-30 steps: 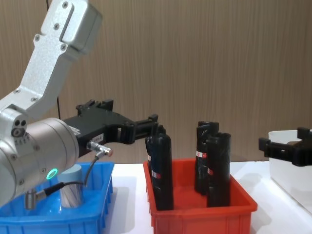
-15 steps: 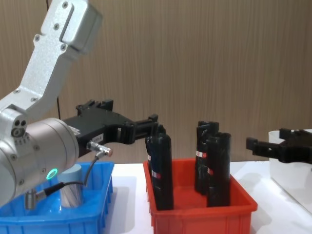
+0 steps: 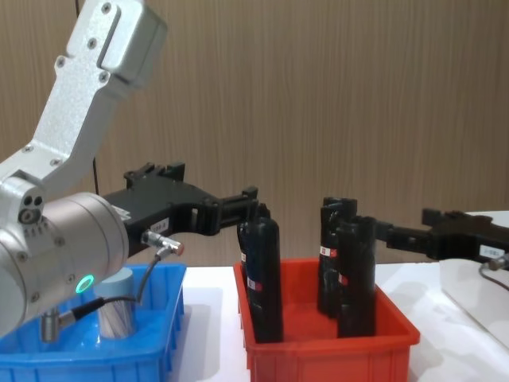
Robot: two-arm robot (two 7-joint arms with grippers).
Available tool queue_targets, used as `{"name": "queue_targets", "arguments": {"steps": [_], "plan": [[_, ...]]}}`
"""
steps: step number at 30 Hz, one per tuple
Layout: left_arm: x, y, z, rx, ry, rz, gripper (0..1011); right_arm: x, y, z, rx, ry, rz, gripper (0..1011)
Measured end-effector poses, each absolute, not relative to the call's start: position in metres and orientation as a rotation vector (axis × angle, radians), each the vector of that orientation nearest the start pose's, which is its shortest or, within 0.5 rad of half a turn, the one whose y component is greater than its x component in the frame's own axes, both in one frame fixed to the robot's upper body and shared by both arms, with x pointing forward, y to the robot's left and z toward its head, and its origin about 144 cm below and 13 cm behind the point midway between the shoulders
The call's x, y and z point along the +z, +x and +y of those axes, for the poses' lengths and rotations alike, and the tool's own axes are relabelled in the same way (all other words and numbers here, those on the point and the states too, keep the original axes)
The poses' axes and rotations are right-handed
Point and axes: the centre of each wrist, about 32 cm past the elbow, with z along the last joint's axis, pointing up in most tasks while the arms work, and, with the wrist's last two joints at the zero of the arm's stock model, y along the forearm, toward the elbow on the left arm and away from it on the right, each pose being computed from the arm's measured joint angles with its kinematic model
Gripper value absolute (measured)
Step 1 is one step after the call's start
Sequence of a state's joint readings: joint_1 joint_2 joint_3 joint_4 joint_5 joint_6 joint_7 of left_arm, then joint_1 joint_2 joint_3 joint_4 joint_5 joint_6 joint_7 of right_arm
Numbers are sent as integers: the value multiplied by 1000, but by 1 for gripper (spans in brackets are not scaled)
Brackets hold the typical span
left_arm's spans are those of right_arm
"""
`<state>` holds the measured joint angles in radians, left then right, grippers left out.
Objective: Pick the cotton swabs from the blue box and place them into the white box.
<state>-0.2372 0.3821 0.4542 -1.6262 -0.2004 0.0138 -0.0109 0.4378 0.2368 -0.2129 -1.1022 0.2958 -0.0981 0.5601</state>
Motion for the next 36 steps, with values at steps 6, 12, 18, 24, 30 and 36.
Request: {"name": "queue_targets", "arguments": {"steps": [6, 12, 18, 24, 30, 36], "plan": [[1204, 492, 198, 1124, 61, -268, 1004, 1158, 589, -269, -894, 25, -16, 1002], [1204, 492, 198, 1124, 61, -268, 1004, 1155, 600, -267, -862, 37, 2, 1002], [1204, 492, 198, 1124, 61, -268, 1004, 1153, 608, -264, -843, 46, 13, 1002], [1204, 492, 198, 1124, 61, -268, 1004, 1151, 617, -262, -828, 54, 25, 1002], [1204, 492, 198, 1124, 61, -268, 1004, 1150, 623, -262, -818, 59, 32, 1002], [1204, 492, 198, 1124, 61, -268, 1004, 1149, 628, -260, -806, 60, 38, 1002]]}}
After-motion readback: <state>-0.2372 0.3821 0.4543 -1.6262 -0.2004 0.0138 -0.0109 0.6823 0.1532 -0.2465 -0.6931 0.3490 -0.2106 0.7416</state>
